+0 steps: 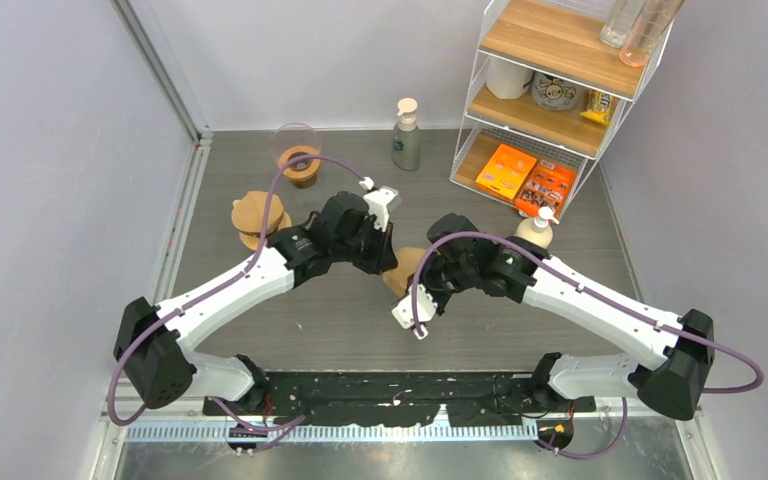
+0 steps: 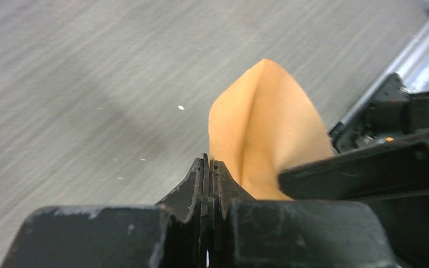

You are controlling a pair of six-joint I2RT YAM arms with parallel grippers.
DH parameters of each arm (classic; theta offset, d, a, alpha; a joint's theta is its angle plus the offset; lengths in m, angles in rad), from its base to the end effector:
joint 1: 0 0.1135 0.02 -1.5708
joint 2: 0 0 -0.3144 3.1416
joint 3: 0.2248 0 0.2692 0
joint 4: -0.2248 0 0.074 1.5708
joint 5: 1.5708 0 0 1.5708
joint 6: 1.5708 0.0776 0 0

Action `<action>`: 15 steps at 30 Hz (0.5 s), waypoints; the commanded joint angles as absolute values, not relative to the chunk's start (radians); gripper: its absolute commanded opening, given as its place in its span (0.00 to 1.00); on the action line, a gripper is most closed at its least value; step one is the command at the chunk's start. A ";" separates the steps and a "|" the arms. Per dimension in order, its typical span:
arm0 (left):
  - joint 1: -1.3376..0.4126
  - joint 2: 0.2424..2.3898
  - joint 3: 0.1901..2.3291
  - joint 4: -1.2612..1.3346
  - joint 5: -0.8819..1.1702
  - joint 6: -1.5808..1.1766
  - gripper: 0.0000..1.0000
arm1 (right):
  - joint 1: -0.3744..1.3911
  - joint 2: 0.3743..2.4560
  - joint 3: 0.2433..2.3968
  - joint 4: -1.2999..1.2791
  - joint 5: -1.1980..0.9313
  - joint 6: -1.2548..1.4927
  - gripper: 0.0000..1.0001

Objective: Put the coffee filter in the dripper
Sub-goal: Adjust the coffee filter.

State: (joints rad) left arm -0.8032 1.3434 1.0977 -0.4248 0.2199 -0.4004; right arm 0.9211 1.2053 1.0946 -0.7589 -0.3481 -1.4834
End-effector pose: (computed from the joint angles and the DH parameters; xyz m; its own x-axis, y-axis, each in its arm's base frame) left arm 0.2208 -0.2532 0.3211 -0.7173 0.1956 -0.6687 0.5878 0.6851 -0.4302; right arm 0.1422 0.2309 0.3255 0.8379 -0.4450 -0.3160 -0.5374 -0.5717 -0.6199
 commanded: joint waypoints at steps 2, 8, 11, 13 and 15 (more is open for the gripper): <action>-0.805 1.282 1.149 -0.421 -0.018 -0.269 0.00 | 0.930 1.217 1.150 -0.798 -0.341 -1.486 0.05; -0.806 1.231 1.131 -0.383 -0.106 -0.195 0.00 | 0.930 1.209 1.158 -0.821 -0.368 -1.508 0.05; -0.805 1.218 1.129 -0.379 -0.115 -0.177 0.00 | 0.929 1.207 1.160 -0.819 -0.371 -1.503 0.05; -0.805 1.206 1.124 -0.369 -0.095 -0.171 0.00 | 0.930 1.206 1.156 -0.799 -0.359 -1.485 0.12; -0.807 1.189 1.105 -0.350 -0.066 -0.168 0.00 | 0.930 1.200 1.141 -0.751 -0.333 -1.448 0.27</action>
